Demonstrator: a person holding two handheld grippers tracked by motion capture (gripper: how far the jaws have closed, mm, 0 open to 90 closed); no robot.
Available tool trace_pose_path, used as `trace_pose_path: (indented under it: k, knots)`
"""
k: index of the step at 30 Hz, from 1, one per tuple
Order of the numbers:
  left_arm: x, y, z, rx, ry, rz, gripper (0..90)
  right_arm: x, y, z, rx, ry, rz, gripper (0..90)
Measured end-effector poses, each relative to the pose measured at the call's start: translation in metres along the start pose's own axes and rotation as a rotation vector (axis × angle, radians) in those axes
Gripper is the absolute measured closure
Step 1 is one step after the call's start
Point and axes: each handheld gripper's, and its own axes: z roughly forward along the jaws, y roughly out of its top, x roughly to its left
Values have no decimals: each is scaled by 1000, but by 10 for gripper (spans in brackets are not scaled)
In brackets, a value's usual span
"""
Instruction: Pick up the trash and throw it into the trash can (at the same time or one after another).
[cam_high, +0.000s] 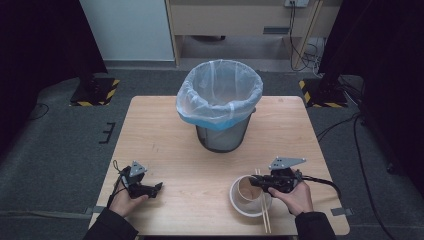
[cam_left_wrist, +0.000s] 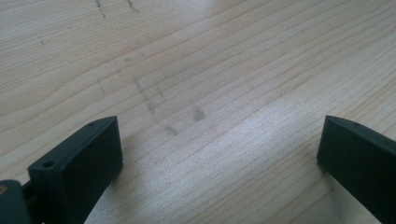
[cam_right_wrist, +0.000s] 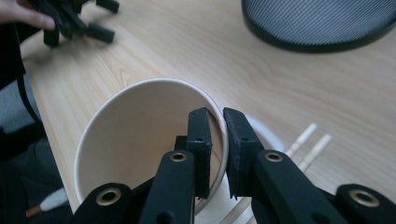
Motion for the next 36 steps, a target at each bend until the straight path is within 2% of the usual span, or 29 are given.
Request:
trace_pose_path:
  k: [15, 21, 36]
  knots:
    - [0, 0, 0, 0, 0, 0, 0, -4, 10, -24, -202, -4, 56, 821]
    - [0, 0, 0, 0, -1, 0, 0, -6, 13, -36, -300, -32, 74, 821]
    - [-1, 0, 0, -1, 1, -2, 0, -14, 18, -68, -521, -59, 140, 822]
